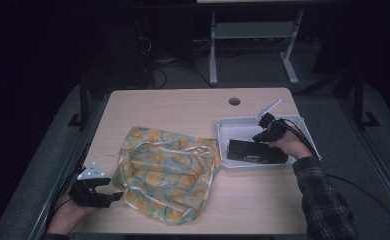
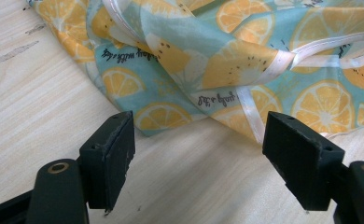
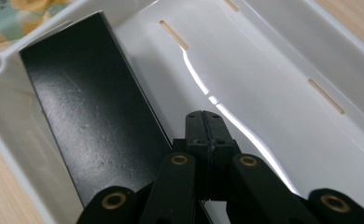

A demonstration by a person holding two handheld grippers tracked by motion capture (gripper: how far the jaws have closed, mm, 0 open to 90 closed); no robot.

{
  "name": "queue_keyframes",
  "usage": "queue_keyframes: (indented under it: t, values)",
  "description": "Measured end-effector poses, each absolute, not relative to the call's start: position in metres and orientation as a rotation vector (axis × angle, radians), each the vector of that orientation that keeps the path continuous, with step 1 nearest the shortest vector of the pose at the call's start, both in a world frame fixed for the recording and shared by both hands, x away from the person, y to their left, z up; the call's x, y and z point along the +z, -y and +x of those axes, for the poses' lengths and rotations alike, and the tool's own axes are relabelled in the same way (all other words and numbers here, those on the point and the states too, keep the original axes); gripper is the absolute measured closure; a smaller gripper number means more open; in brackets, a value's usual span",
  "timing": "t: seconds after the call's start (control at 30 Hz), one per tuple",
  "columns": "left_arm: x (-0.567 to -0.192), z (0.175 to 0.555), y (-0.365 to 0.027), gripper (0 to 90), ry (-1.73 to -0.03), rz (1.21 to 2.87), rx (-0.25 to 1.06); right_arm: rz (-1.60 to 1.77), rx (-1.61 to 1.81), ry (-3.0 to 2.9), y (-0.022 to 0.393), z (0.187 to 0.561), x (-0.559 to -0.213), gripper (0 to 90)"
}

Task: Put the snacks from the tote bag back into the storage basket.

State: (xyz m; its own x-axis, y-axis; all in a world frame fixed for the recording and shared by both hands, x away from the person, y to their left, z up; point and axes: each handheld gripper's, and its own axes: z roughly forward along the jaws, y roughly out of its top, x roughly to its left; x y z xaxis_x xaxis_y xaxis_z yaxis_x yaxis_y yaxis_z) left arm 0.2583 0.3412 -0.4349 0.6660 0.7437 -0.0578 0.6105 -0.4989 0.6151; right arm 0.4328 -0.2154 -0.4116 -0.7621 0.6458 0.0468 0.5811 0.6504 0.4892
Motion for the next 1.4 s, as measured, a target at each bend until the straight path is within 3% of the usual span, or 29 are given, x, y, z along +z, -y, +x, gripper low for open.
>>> queue_keyframes:
  t: [1.07,1.37,1.4]
  values:
    - [-0.435,0.257,-0.342,25.0,-1.044,2.269,0.287,1.007,0.813,-2.657,0.227,0.399,-0.391,89.7]
    - [-0.434,0.256,-0.343,25.0,-1.041,2.272,0.29,0.999,0.959,-2.568,0.229,0.362,-0.374,61.1]
    - [-0.434,0.256,-0.343,25.0,-1.041,2.272,0.29,0.999,0.959,-2.568,0.229,0.362,-0.374,61.1]
